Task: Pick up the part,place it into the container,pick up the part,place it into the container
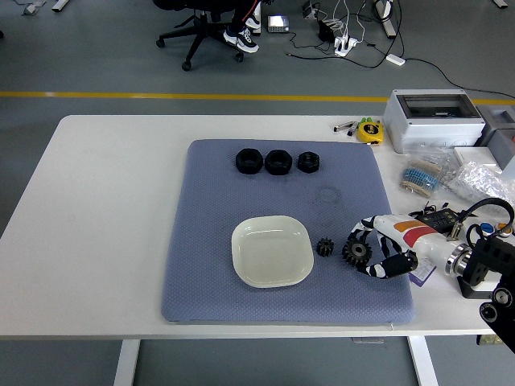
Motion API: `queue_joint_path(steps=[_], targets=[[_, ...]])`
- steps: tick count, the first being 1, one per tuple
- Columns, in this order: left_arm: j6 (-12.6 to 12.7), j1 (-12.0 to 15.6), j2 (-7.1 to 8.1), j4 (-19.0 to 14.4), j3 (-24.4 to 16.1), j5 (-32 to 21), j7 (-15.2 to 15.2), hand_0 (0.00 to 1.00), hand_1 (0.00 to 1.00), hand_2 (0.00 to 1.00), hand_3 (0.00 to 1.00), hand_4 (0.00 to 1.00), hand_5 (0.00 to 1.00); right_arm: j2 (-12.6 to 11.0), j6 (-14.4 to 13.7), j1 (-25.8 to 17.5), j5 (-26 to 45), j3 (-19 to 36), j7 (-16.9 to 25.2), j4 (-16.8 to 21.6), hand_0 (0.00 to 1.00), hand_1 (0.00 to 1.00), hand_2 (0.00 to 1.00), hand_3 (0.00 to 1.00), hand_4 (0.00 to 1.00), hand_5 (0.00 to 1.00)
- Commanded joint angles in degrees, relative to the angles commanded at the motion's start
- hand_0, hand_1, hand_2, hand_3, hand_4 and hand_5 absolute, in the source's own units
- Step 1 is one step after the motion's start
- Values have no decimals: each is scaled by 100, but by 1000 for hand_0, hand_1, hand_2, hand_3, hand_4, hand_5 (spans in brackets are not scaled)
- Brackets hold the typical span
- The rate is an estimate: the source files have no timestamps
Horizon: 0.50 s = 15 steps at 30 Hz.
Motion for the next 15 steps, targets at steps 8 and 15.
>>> queue_joint_path(steps=[8,15], targets=[[2,-3,4,0,23,-27,-8,756,792,857,648,745,631,92,-90,202,-13,-98,-17,377,90,108,240,362,739,62],[4,-15,11,0,63,-21,5,756,789,856,649,746,632,233,27,788,149,-683,3,581,97,121,247,378,753,56]])
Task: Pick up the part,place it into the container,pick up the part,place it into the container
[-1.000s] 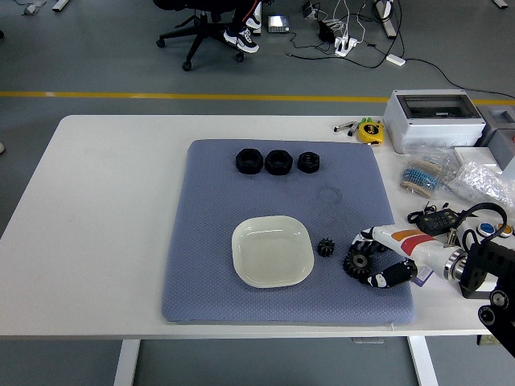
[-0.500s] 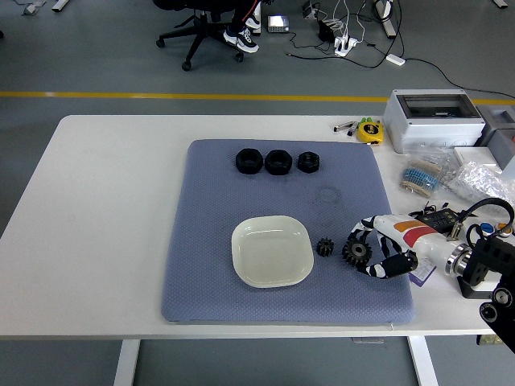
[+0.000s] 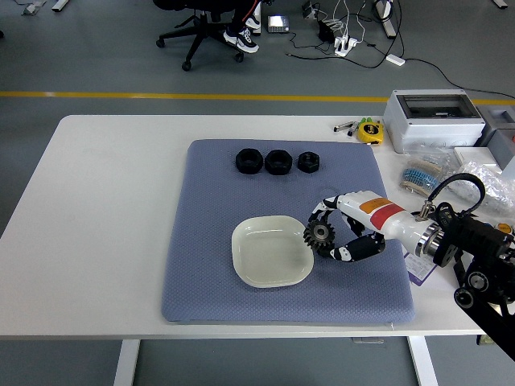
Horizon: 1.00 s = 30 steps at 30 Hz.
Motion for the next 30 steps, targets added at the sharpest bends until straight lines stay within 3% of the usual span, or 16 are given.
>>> queue_joint_path(steps=[4,10,11,16,17,22,23,28,29,30], targets=[[2,-11,8,0,20,-15,-6,756,789,856,649,746,632,43,72,338,-27,-267,-12,28,97,121,247,378,753,56],[21,-12,19,0,45,-25,-12,755,788,852,650,746,631,314,261,849,-86,-776,-88,-158,102,132,262,396,764,61],[25,-11,20,0,53,-30,-13,755,783,851,650,747,632,358,302,910,-140,-854,-100,-190,121,169,324,437,643,154],[50,-12,30,0,80,-36,-13,755,783,851,650,747,632,570,451,1192,-560,-1277,-129,-398,121,169,324,437,643,154],[54,-11,32,0,94,-50,-14,754,781,848,646,747,631,613,475,1234,-719,-1341,-123,-455,212,238,422,811,998,337],[71,-6,37,0,128,-65,-7,754,781,848,646,747,631,744,456,1325,-1272,-1413,-47,-652,212,238,422,811,998,337],[75,-6,38,0,137,-71,-7,753,775,846,644,747,630,760,412,1335,-1298,-1412,-7,-692,288,404,702,998,998,398],[94,-9,42,0,148,-68,-3,753,775,846,644,747,630,753,271,1349,-1252,-1345,185,-758,288,404,702,998,998,398],[97,-7,43,0,136,-50,1,754,771,844,642,748,631,740,259,1344,-1230,-1328,196,-755,339,457,786,998,998,413],[100,-6,43,0,128,-38,4,754,771,844,642,748,631,731,244,1339,-1217,-1312,194,-752,339,457,786,998,998,413]])
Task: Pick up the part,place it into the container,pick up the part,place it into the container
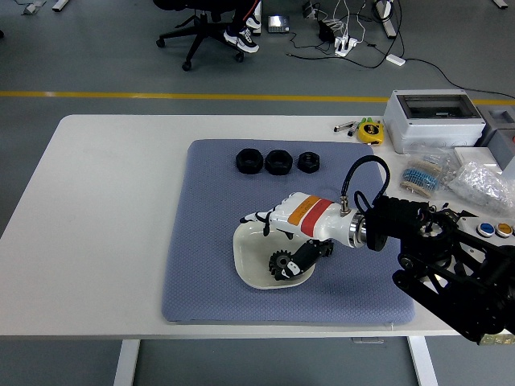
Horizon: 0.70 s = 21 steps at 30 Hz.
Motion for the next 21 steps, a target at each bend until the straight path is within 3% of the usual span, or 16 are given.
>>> queue_joint_path(steps=[4,5,8,10,11,21], targets=[[11,11,-5,0,-26,33,11,754,771,844,642,748,631,-52,-144,-91,110,229,-90,24,339,457,786,998,998,413],[13,15,-6,0,-35,42,14,753,771,841,643,747,629,-76,-227,-118,129,319,-143,26,293,413,699,892,998,381],[17,22,-8,0,-65,71,20,753,771,841,643,747,629,-147,-291,-159,104,530,-154,-15,293,413,699,892,998,381],[16,31,-8,0,-65,73,21,753,771,841,643,747,629,-221,-252,-186,5,650,-127,-91,293,413,699,892,998,381],[17,34,-10,0,-64,68,21,752,768,840,642,747,629,-254,-220,-199,-43,681,-115,-123,285,385,657,794,998,347],[28,59,-24,0,-195,216,56,751,766,837,641,745,626,-466,-37,-382,-59,642,1,-525,280,377,634,741,998,318]])
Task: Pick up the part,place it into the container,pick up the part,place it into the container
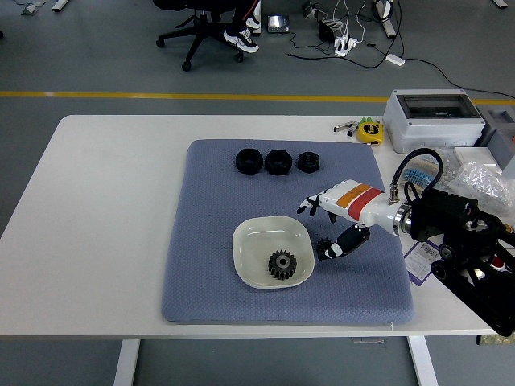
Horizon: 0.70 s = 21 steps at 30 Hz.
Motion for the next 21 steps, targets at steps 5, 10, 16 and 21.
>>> queue_joint_path(steps=[5,10,16,21], targets=[[8,9,-8,0,-41,76,26,751,764,835,640,742,623,68,-74,-13,45,-31,7,-229,267,366,611,695,998,299],[4,-1,-6,0,-5,53,22,750,763,834,639,740,622,83,-141,-10,86,-23,1,-416,254,355,550,613,938,269],[-4,-27,-2,0,20,43,18,750,763,834,638,737,619,110,-175,-5,137,-37,4,-543,239,350,530,566,900,258],[-8,-46,-4,0,12,71,25,749,763,833,637,737,622,153,-152,-6,158,-59,26,-599,241,351,520,568,899,248]])
